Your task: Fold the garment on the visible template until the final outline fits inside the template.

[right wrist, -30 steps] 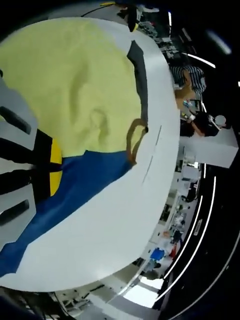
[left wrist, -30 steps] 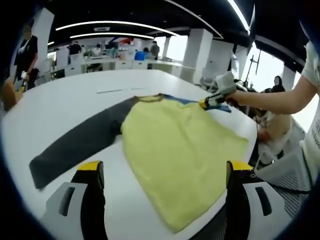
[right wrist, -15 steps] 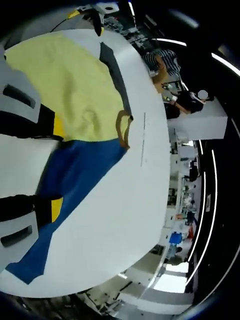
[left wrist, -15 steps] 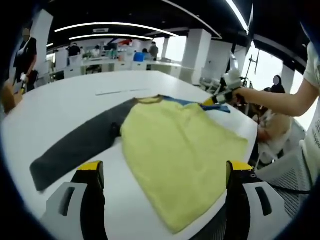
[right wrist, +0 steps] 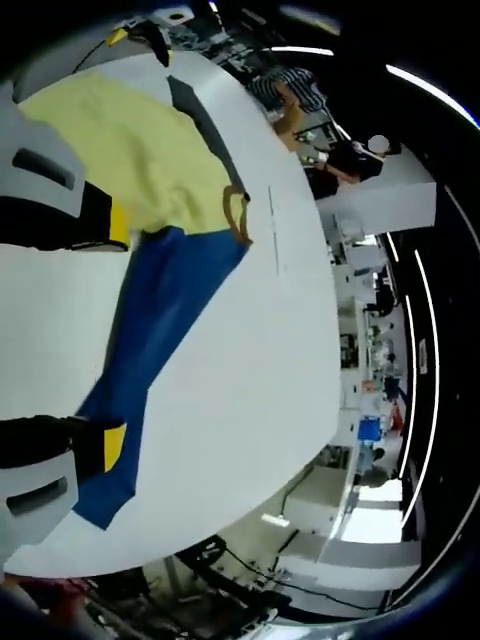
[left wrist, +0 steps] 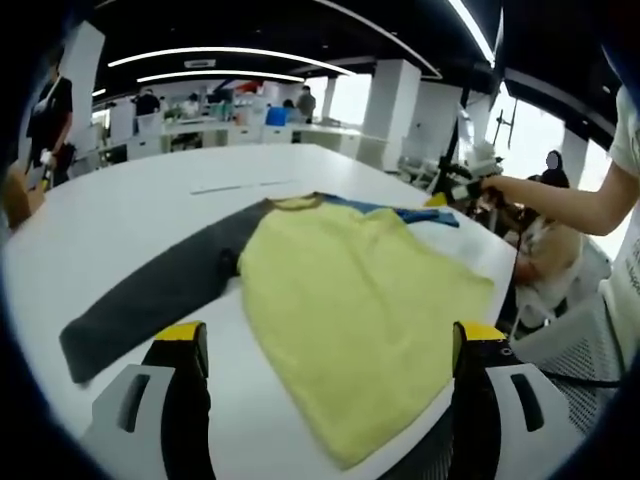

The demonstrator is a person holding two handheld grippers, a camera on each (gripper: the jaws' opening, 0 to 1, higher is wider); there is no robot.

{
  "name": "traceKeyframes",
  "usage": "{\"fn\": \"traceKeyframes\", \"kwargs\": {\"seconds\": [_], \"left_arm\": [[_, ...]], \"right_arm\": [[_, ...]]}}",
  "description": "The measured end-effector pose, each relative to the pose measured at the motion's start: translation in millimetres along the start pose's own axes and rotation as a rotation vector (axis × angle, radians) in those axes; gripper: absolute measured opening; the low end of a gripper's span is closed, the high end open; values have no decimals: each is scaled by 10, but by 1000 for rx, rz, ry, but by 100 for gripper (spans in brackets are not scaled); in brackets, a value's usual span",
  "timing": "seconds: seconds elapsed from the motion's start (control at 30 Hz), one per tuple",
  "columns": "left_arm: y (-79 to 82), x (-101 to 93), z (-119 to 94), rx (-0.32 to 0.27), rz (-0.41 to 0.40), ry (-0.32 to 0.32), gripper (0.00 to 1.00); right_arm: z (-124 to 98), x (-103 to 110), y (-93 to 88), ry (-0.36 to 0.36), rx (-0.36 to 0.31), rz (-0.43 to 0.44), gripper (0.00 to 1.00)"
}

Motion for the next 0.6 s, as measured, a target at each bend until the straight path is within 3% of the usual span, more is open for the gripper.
{"fn": "traceKeyframes", "kwargs": {"seconds": [0.1,0.23,0.6], "left_arm": [[2,3,-3,-1,2,1,99],[16,0,-9,-13,-2,3,99],[2,-35,8,-7,-1,-2,99]], "right_arm": [[-31,-190,-46,-20,-1,55,65],[-59,-387,-117,-62,16,63,65],[-106,-714,-301,-148,24,125,58]]}}
Point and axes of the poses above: the point that each gripper's makers call its tool centre point, and the gripper's own axes: z roughly forward along the fingers, x roughly to its left, y roughly out of its top, the point moved 3 cm from there along -z, roughly backward along the fingers, and after that the axes turned 2 degrees about x, right-handed, at the moved point
